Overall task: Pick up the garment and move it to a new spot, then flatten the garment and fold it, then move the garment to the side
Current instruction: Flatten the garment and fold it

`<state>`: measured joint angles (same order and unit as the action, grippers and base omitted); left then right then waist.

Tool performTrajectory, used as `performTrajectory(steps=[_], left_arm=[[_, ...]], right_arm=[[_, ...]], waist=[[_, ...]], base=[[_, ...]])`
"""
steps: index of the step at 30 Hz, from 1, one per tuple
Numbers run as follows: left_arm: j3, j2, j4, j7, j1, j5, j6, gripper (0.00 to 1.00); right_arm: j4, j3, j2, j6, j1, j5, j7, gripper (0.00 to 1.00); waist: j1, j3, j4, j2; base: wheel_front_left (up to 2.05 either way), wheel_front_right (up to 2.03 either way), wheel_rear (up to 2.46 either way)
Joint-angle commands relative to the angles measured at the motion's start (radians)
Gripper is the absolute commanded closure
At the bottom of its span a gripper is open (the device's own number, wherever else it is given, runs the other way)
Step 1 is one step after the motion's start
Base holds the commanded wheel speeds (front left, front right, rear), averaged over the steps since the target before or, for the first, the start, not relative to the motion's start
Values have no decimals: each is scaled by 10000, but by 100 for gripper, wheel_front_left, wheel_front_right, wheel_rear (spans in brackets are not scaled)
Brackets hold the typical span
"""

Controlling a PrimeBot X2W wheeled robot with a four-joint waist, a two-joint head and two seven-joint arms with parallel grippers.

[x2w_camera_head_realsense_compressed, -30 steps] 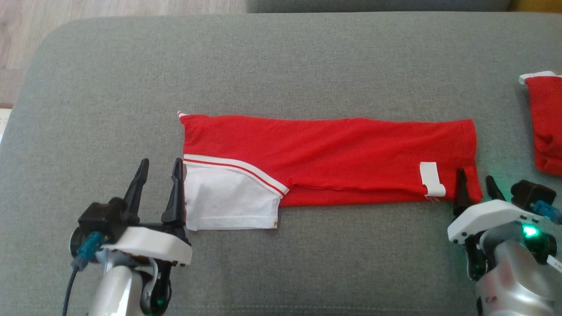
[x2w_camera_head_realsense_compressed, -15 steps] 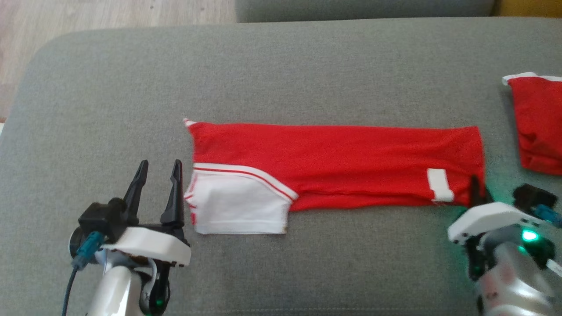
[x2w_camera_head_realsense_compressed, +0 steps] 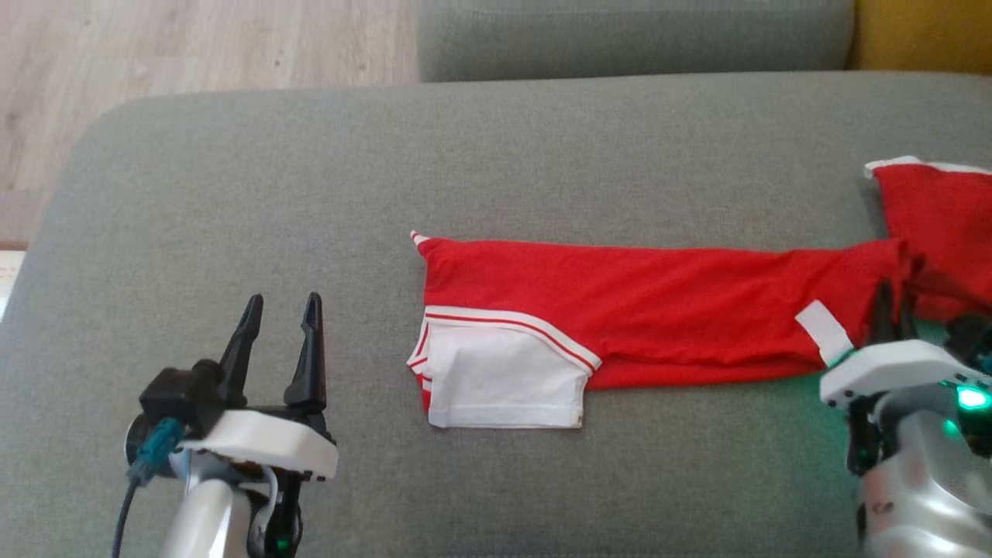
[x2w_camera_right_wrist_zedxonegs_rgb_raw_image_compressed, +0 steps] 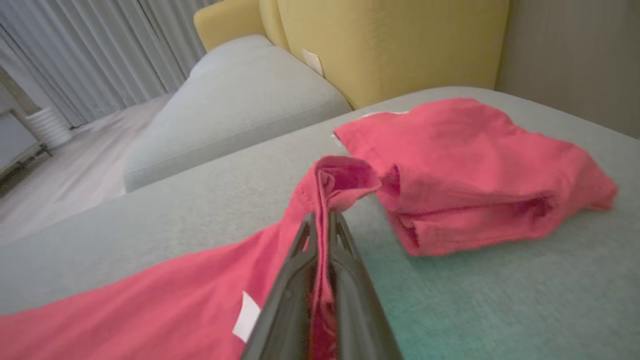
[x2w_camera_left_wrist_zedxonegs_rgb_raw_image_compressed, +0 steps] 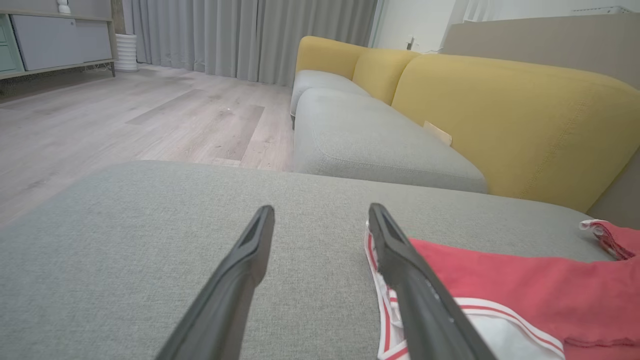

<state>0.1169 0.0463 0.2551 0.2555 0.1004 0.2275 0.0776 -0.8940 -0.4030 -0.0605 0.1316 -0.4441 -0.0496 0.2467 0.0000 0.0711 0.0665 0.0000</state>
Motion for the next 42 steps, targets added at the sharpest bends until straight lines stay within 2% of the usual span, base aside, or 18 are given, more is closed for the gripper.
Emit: performTrajectory(steps=[1,12,25,30,33,42], left_arm=[[-270,40,-291,63,147,74,-107,0],[-49,40,-253,63,-180,161,-174,0],[365,39,-159,63,-495,-101,-109,0],[412,39,-109,63,-442,-180,-45,0],[470,39,-108,63,-391,-133,-59,0],[621,39,-78,63,-250,-54,-89,0]], right_arm=[[402,520,70,-9,-602,-288,76,100],[753,4756,100,-9,-378,-4479,6,100],[864,8107,102,-9,-137,-7395,116,100],[704,9117,102,-9,-240,-8370,140,100],[593,9384,102,-9,-433,-8799,146,100],[48,9987,102,-9,-774,-9172,149,100]], waist=[[0,-186,86,0],[0,-868,1002,0],[0,-1029,2497,0],[0,-984,2995,0],[0,-911,3287,0],[0,-531,3856,0]], base=[[0,0,0],[0,0,0],[0,0,0],[0,0,0],[0,0,0],[0,0,0]])
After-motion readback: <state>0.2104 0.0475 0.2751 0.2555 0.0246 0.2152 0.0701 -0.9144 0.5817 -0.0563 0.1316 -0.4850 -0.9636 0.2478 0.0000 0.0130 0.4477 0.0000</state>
